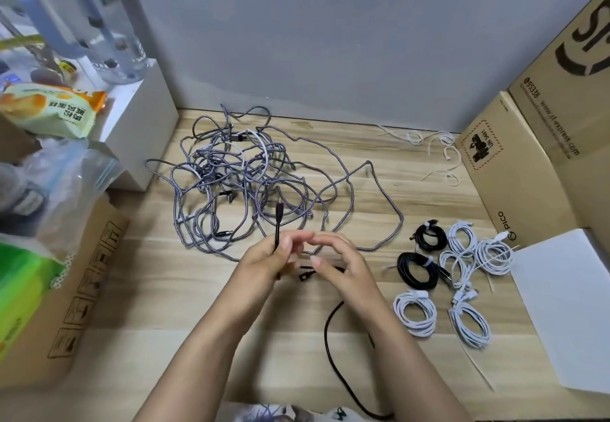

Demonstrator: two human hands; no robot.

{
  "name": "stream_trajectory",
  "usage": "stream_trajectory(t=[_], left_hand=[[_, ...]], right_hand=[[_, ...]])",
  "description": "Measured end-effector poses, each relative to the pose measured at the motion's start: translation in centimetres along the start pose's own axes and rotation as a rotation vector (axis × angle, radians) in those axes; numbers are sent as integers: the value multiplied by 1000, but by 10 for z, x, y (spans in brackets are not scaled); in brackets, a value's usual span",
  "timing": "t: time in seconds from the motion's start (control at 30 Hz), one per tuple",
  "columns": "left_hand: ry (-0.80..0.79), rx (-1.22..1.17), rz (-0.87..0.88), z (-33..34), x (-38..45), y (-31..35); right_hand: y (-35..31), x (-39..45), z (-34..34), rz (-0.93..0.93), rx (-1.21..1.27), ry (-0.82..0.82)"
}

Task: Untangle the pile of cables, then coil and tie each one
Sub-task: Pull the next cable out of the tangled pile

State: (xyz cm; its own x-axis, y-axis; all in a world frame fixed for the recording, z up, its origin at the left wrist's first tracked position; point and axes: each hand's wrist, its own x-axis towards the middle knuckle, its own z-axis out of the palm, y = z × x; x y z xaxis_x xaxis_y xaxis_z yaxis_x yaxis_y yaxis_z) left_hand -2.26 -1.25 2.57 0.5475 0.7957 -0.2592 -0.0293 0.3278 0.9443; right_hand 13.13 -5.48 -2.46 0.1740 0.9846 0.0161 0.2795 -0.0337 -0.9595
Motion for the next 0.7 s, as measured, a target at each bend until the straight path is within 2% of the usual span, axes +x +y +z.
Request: stream_trajectory(t=[0.07, 0.13, 0.37, 0.57, 0.7], left_hand=[[17, -51, 33, 10, -2, 7], [43, -94, 51, 18, -2, 12], [49, -104, 24, 28, -3, 21], [391, 422, 80, 25, 1, 19], [449, 395, -1, 16, 4, 20]], right_hand=[[-29, -4, 15, 38, 141, -94], [-43, -9, 27, 82, 216, -115], [-53, -23, 30, -88, 78, 57], [-64, -28, 20, 22, 24, 42], [-73, -29, 20, 134, 97, 115]])
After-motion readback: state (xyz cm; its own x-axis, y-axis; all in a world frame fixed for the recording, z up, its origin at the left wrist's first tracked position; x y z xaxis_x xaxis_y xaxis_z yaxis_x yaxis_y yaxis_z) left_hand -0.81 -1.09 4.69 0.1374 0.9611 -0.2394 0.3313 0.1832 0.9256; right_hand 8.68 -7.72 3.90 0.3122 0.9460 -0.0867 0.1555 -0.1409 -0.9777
